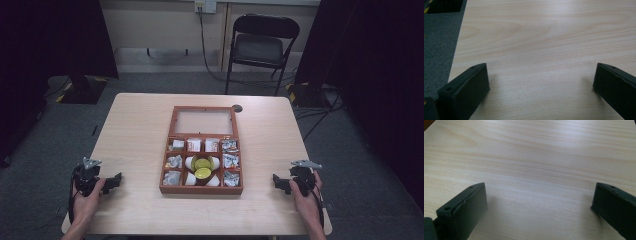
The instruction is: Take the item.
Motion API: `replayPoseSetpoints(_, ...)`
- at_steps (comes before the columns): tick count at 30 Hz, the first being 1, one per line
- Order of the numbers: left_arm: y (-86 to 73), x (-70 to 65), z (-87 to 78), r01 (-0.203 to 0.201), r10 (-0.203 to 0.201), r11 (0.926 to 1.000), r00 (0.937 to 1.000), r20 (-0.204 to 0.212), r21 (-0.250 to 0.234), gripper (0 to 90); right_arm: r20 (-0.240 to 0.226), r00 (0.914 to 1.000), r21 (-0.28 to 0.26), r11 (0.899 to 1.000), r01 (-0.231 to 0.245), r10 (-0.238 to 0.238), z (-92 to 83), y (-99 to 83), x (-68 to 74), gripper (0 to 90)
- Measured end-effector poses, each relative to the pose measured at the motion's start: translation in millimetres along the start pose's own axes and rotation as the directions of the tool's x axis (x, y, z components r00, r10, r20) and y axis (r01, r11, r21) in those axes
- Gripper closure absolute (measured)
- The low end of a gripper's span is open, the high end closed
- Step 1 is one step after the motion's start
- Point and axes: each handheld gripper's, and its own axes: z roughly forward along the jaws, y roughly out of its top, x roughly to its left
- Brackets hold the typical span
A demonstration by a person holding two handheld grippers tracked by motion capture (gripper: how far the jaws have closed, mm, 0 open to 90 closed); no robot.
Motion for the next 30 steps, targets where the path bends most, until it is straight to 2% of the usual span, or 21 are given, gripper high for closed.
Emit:
replayPoseSetpoints(8, -0.9, 1.3, -2.1, -0.027, 0.027, 0.9996, 0.9994, 0.020, 0.002, 0.5, 0.000, 1.0000, 0.000, 1.000, 0.000, 0.000, 0.0, 0.0, 0.0, 0.0)
replayPoseSetpoints(9, -0.3, 1.9, -3.2, -0.034, 0.034, 0.9994, 0.9992, 0.023, 0.005, 2.3, 0.000, 1.0000, 0.000, 1.000, 0.000, 0.000, 0.0, 0.0, 0.0, 0.0)
replayPoseSetpoints(10, 0.1, 1.9, -4.0, -0.041, 0.042, 0.9991, 0.9986, 0.032, -0.012, 9.4, 0.000, 1.0000, -0.001, 1.000, 0.001, -0.001, 0.1, 0.1, -0.1, 0.0)
replayPoseSetpoints(12, 1.0, 0.8, -4.7, -0.040, 0.040, 0.9991, 0.9988, 0.027, -0.016, 16.5, 0.000, 1.0000, 0.000, 1.000, 0.000, 0.000, 0.1, 0.1, -0.1, 0.0)
replayPoseSetpoints(15, 1.8, -1.4, -4.9, -0.036, 0.036, 0.9993, 0.9992, 0.019, -0.012, 16.2, 0.000, 1.0000, -0.001, 1.000, 0.000, 0.000, 0.1, 0.1, 0.0, 0.0)
replayPoseSetpoints(17, 3.4, -2.9, -5.5, -0.035, 0.035, 0.9993, 0.9987, 0.037, -0.011, 16.3, 0.000, 1.0000, -0.001, 1.000, 0.000, 0.000, 0.1, 0.1, 0.0, 0.0)
replayPoseSetpoints(18, 4.8, -4.2, -7.6, -0.049, 0.050, 0.9984, 0.9979, 0.042, -0.027, 16.2, 0.000, 1.0000, -0.001, 1.000, 0.000, 0.000, 0.1, 0.1, -0.1, 0.0)
replayPoseSetpoints(21, 5.5, -4.2, -9.0, -0.045, 0.047, 0.9983, 0.9969, 0.063, -0.036, 16.6, 0.000, 1.0000, -0.001, 1.000, 0.000, 0.000, 0.1, 0.1, 0.0, 0.0)
replayPoseSetpoints(25, 6.6, -5.3, -11.4, -0.042, 0.044, 0.9987, 0.9946, 0.094, -0.027, 19.8, 0.000, 1.0000, -0.001, 1.000, 0.000, 0.000, 0.1, 0.1, 0.0, 0.0)
replayPoseSetpoints(26, 7.2, -5.1, -12.6, -0.025, 0.027, 0.9995, 0.9910, 0.131, -0.018, 19.8, 0.000, 1.0000, 0.000, 1.000, 0.000, 0.000, 0.1, 0.1, 0.0, 0.0)
replayPoseSetpoints(30, 8.0, -5.4, -14.4, -0.029, 0.032, 0.9994, 0.9861, 0.163, -0.015, 19.8, 0.000, 1.0000, -0.001, 1.000, 0.000, 0.000, 0.1, 0.1, 0.0, 0.0)
